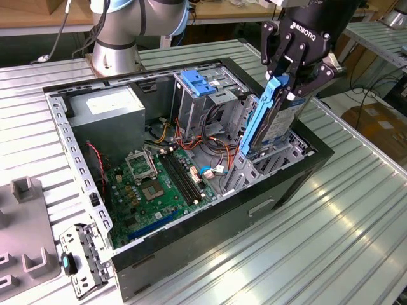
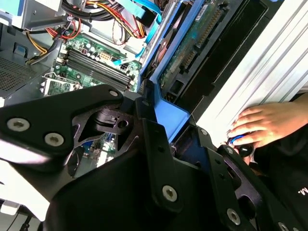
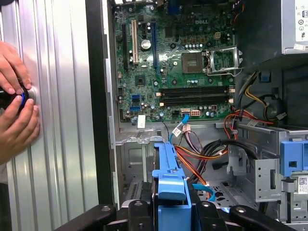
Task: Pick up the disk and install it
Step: 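Insert the disk into the insertion slot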
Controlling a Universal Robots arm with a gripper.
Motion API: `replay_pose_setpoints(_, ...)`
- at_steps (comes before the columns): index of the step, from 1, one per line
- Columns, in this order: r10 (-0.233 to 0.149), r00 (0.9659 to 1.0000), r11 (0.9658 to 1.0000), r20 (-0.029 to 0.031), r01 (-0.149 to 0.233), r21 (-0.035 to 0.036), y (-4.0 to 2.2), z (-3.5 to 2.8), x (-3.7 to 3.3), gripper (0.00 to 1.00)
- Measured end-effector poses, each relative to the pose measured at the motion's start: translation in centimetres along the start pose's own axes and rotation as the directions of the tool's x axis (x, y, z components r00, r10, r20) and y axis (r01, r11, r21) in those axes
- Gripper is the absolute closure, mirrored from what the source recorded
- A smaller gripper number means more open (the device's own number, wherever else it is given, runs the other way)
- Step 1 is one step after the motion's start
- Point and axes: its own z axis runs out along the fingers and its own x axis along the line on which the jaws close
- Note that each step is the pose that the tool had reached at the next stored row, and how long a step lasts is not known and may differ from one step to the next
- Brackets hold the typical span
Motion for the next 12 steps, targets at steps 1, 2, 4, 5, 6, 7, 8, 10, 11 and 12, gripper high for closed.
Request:
replay_pose_setpoints(1,0.000,1.0000,1.0000,0.0001,0.000,0.0000,0.00,0.01,0.03,0.63)
replay_pose_setpoints(2,0.000,1.0000,1.0000,0.0004,0.000,0.0001,-0.01,0.02,0.07,0.63)
replay_pose_setpoints(4,-0.008,1.0000,1.0000,0.0004,0.008,0.0003,-0.01,0.03,0.12,0.63)
replay_pose_setpoints(5,-0.015,0.9999,0.9999,0.0005,0.015,0.0006,-0.01,0.03,0.13,0.63)
replay_pose_setpoints(6,-0.018,0.9998,0.9998,0.0006,0.018,0.0007,-0.01,0.04,0.13,0.63)
replay_pose_setpoints(7,-0.019,0.9998,0.9998,0.0007,0.019,0.0007,-0.01,0.04,0.13,0.63)
replay_pose_setpoints(8,-0.021,0.9998,0.9998,0.0007,0.021,0.0008,-0.01,0.04,0.13,0.63)
replay_pose_setpoints(10,-0.021,0.9998,0.9998,0.0008,0.021,0.0009,-0.03,0.06,0.14,0.63)
replay_pose_setpoints(11,-0.021,0.9998,0.9998,0.0008,0.021,0.0009,-0.07,0.07,0.17,0.63)
replay_pose_setpoints(12,-0.021,0.9998,0.9998,0.0006,0.021,0.0008,-0.12,0.08,0.20,0.63)
